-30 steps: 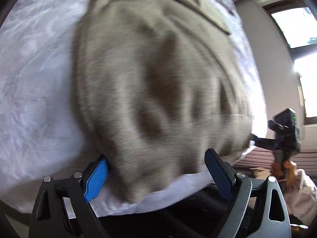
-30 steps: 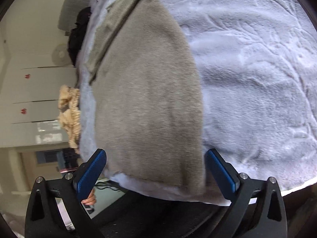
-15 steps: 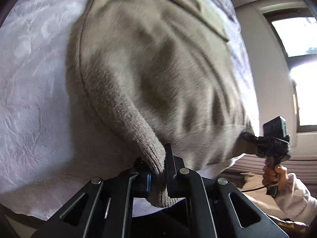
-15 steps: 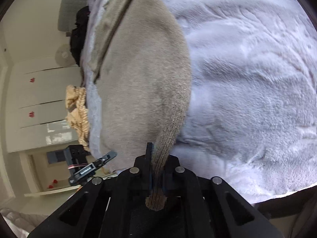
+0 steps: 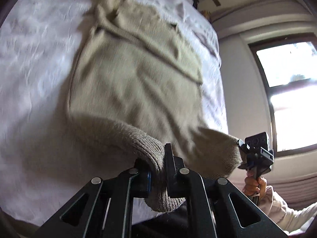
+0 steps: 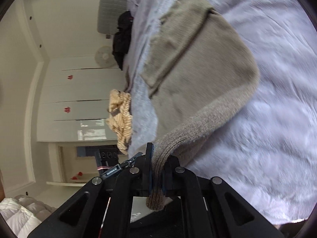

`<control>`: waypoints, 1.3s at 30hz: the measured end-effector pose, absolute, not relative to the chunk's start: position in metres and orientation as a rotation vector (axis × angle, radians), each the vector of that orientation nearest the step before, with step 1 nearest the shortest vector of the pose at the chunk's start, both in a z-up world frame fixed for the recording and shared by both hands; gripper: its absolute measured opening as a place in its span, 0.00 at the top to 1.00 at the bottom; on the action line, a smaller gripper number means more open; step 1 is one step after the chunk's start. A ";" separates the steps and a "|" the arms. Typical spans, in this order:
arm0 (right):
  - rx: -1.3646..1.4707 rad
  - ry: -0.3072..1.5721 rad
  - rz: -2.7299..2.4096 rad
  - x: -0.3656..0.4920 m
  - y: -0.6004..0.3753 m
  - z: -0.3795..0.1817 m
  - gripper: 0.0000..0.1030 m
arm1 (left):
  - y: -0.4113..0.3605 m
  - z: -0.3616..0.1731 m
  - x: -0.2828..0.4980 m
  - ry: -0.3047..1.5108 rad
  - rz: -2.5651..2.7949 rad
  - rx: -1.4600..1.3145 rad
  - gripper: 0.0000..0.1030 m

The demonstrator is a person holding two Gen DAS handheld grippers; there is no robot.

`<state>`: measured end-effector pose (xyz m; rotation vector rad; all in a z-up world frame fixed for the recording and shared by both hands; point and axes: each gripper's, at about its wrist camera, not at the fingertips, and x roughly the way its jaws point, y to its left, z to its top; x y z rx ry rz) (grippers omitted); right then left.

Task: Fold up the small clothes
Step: 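Lift the hem and fold it up toward the collar with both grippers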

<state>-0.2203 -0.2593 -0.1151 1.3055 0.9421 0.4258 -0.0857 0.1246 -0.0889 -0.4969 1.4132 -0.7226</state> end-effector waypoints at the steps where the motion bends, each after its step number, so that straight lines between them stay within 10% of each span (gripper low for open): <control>1: 1.308 0.917 0.441 -0.210 -0.263 -0.108 0.93 | 0.123 -0.083 -0.077 1.392 -0.723 -0.508 0.89; 19: 1.237 0.762 0.550 -0.028 -0.357 -0.053 0.93 | 0.075 -0.040 0.117 1.075 -0.609 -0.561 0.89; 33: 1.253 0.959 0.355 0.111 -0.383 -0.180 0.89 | 0.040 -0.158 0.211 1.210 -0.340 -0.425 0.89; 38: 1.260 0.987 0.290 0.113 -0.391 -0.186 0.81 | 0.036 -0.154 0.212 1.221 -0.299 -0.373 0.67; 39: 1.252 0.977 0.285 0.112 -0.394 -0.181 0.67 | 0.036 -0.150 0.213 1.223 -0.293 -0.363 0.59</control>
